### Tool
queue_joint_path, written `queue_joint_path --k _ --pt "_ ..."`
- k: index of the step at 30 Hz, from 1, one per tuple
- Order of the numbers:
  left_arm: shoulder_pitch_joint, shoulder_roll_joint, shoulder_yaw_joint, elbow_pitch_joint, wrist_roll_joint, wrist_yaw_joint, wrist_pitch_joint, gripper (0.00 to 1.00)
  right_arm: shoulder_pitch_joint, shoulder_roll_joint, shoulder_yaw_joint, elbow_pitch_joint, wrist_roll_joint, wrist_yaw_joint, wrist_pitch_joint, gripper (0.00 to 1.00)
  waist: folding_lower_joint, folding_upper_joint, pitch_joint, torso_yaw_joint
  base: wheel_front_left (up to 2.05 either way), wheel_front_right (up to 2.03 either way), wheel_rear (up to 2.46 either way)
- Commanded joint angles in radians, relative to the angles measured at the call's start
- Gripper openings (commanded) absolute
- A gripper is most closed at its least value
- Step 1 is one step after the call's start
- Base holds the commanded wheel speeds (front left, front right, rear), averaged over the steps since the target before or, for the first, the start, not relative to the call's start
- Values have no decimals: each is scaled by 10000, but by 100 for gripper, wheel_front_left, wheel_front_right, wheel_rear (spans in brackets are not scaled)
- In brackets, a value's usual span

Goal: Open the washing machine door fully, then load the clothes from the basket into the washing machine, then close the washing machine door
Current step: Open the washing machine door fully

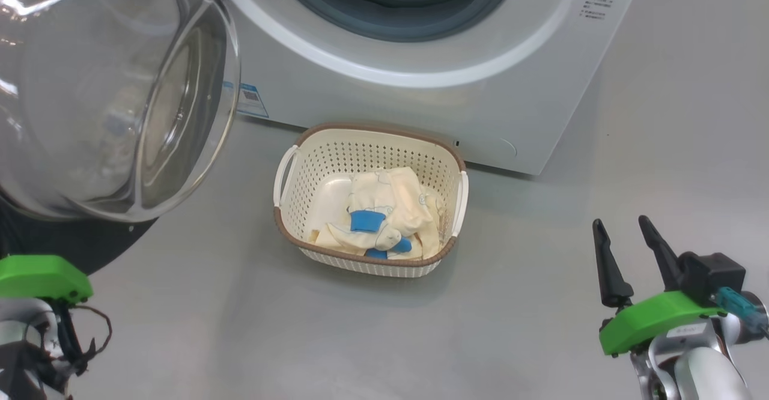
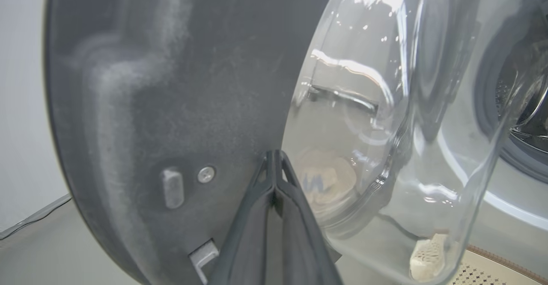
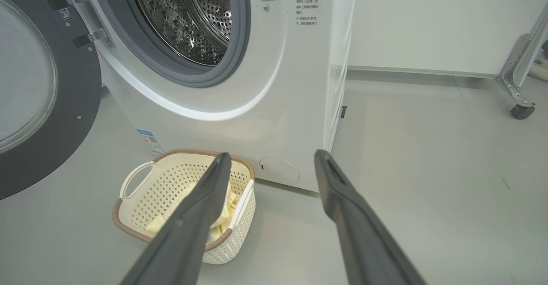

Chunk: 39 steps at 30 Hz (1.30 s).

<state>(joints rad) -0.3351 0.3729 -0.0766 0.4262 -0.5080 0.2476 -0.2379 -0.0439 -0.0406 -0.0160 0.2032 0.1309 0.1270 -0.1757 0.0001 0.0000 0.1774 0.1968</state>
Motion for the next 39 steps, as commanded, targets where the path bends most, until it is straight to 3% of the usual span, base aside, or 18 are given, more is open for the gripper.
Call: queue_joint_path --k 1,19,39 --pt "-687 620 608 37 -49 681 -171 0 -459 -97 177 -295 -78 37 2 100 -1 0 69 -18 0 0 0" --pt "-2007 943 1420 1853 271 -76 -237 0 -680 -97 206 -197 -163 37 4 100 -1 0 179 -181 0 0 0" --pt "-262 -158 1891 229 1365 -288 -238 0 -49 -97 -89 -209 -172 37 96 100 -1 0 -729 -77 0 0 0"
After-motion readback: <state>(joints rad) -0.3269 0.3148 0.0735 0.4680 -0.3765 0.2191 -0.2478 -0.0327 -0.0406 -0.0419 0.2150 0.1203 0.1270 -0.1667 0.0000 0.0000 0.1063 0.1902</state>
